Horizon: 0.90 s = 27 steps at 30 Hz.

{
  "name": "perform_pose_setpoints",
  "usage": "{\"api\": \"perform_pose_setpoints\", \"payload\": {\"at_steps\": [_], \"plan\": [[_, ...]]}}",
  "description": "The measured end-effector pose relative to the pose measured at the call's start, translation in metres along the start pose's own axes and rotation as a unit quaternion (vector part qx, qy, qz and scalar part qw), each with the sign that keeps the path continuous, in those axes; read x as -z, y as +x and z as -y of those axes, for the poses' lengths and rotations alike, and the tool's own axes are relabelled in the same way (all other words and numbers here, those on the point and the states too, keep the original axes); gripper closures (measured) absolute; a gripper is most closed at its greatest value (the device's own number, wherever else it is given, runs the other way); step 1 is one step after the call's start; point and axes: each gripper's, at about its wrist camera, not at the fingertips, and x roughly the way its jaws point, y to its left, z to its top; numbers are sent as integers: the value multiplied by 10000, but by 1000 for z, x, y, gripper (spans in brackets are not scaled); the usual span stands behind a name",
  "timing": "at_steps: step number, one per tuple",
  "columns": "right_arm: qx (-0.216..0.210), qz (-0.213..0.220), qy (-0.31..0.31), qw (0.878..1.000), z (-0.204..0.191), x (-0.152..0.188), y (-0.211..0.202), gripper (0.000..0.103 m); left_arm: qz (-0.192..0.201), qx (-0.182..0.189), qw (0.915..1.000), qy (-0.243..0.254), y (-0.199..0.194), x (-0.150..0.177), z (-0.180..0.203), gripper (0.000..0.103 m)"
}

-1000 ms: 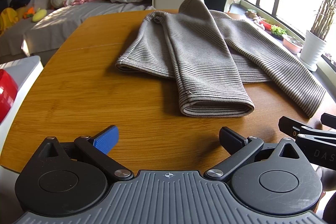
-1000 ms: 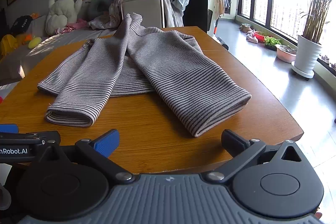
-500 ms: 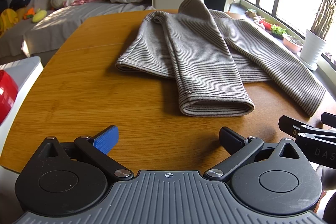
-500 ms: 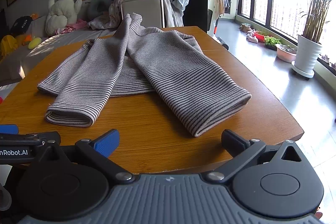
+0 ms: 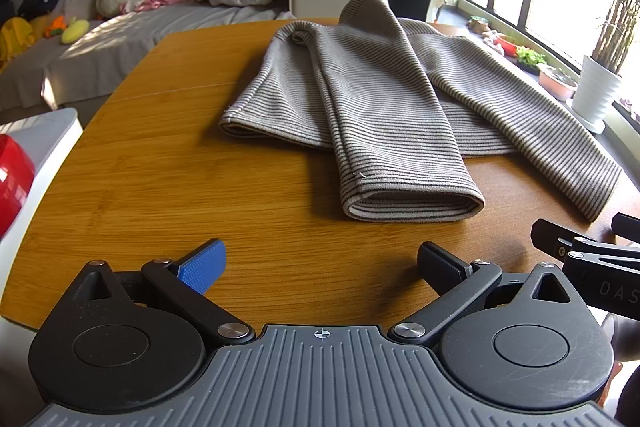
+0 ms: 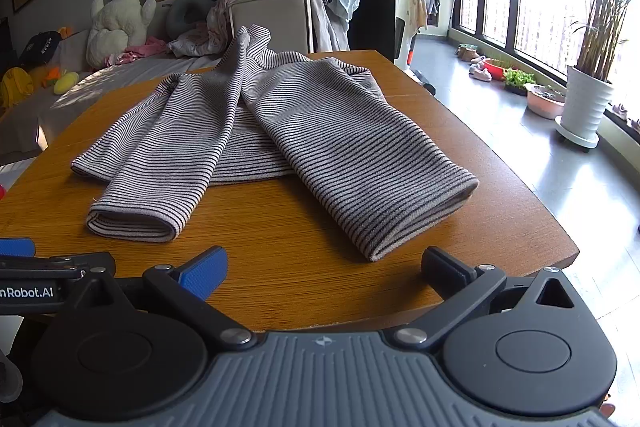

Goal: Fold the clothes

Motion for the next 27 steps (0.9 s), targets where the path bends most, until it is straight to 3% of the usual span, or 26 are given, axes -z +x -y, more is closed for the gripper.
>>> {"api": "perform_pose_setpoints", "payload": {"at_steps": [22,27], "plan": [[3,31,-53,10000,-2,-2,0,0,-39,21,10000,-64,1,-3,-4,0],[1,139,-240,9996,-4,-12,1,0,-135,205,9996,-149,5,-13,-9,0]]}}
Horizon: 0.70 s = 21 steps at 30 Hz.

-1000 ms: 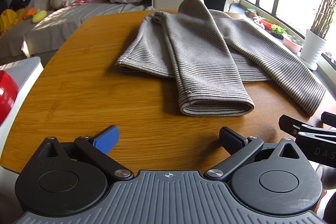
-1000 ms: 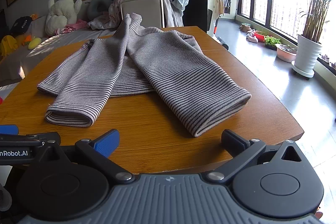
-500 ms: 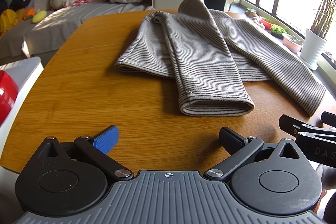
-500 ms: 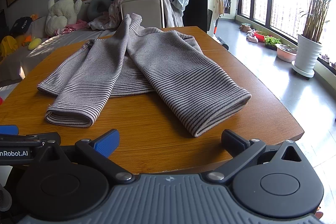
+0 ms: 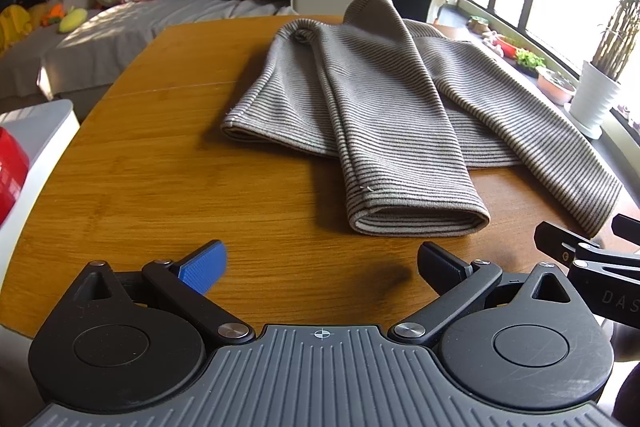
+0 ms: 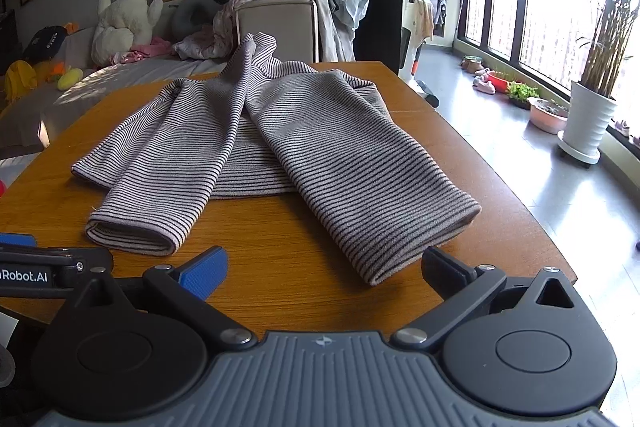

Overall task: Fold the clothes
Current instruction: 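Lower the left gripper onto the striped sweater and close it on the fabric while the right gripper approaches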

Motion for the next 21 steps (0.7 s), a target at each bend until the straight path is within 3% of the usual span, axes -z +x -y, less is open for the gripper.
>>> {"api": "perform_pose_setpoints", "payload": {"at_steps": [4,11,15,21], "plan": [[-70,187,-66,9998,6,-20,3,0,4,232,9997,-43,5,-18,-2,0],[-392,194,162,9989,20,-63,37,0,289,139,9995,68,18,-54,1,0],[-532,174,122,9984,17,-84,65,0,291,130,9994,130,35,-75,1,0],[-605,-52,74,9981,7,-117,127,0,378,462,9973,419,64,-112,8,0]]}}
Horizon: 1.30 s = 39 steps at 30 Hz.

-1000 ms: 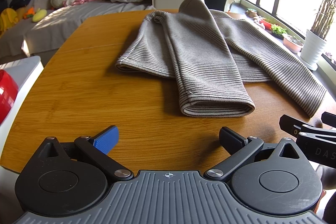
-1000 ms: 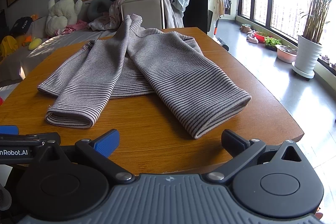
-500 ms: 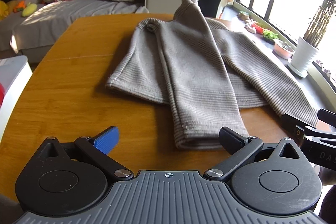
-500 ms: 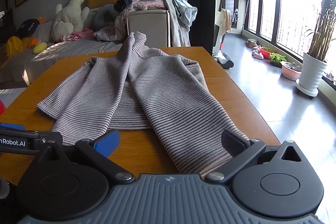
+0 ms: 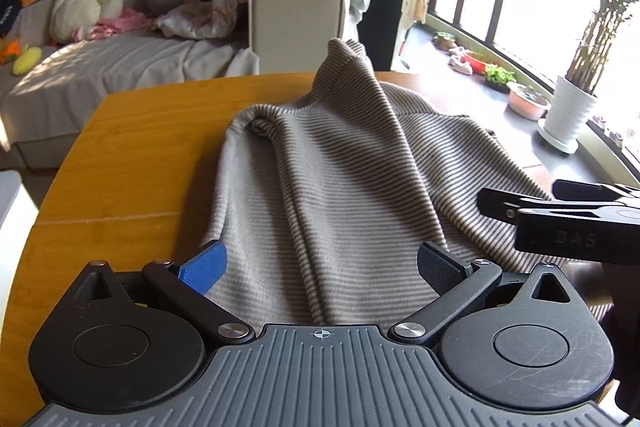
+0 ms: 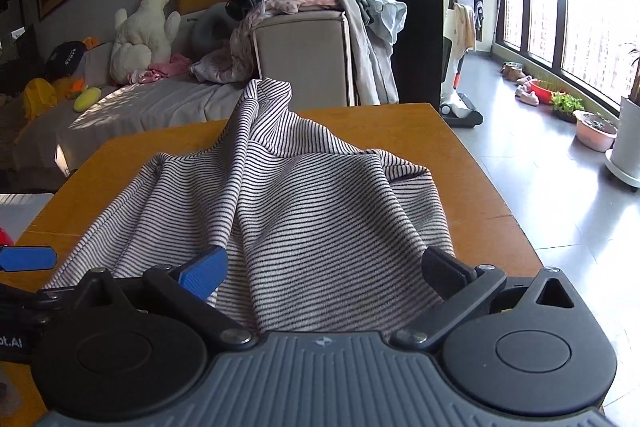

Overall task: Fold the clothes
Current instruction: 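Lower the left gripper onto the striped sweater and close it on the fabric while the right gripper approaches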

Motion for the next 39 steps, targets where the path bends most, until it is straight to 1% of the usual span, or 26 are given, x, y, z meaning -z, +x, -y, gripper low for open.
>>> {"api": "perform_pose_setpoints", "payload": {"at_steps": [5,8,11,12,14,18,21,24,26,28,30,32,33,34,36,37,38,39], "plan": [[184,-262,160,9994,4,-11,50,0,216,248,9990,316,38,-25,2,0],[255,-292,109,9992,3,-10,58,0,78,388,9986,346,65,-31,-1,0],[203,-313,143,9992,4,-9,59,0,-220,591,9978,202,89,-26,-7,0],[192,-310,161,9992,5,-9,59,0,-80,558,9981,254,91,-23,-7,0],[173,-306,191,9992,6,-9,58,0,1,516,9981,349,93,-19,-7,0],[122,-313,159,9993,6,-6,56,0,43,575,9981,209,88,-13,-13,0],[10,-310,153,9994,6,2,44,0,44,516,9986,136,76,-4,-14,0],[-120,-322,85,9994,4,15,26,0,-2,493,9987,140,52,14,-12,0],[-205,-334,11,9992,3,27,10,0,-72,484,9984,271,29,33,-5,0],[-293,-338,-32,9990,2,39,-7,0,-125,574,9975,397,9,48,0,0],[-354,-329,-39,9988,4,51,-23,0,-162,832,9954,445,-9,61,3,0],[-387,-301,-75,9988,6,59,-34,0,-177,1003,9938,453,-18,66,6,7],[-397,-277,-95,9988,6,61,-36,0,-165,1002,9937,468,-17,64,8,10],[-405,-258,-107,9988,7,63,-38,0,-152,1001,9937,484,-16,63,10,16],[-403,-255,-74,9988,7,63,-39,0,-148,961,9942,459,-11,58,13,18],[-396,-256,-73,9989,7,63,-39,0,-142,927,9946,445,-8,56,15,21],[-402,-249,-62,9989,7,63,-39,0,-116,859,9952,455,-6,54,17,31],[-413,-242,-46,9988,8,63,-39,0,-91,790,9958,462,-4,52,19,37]]}}
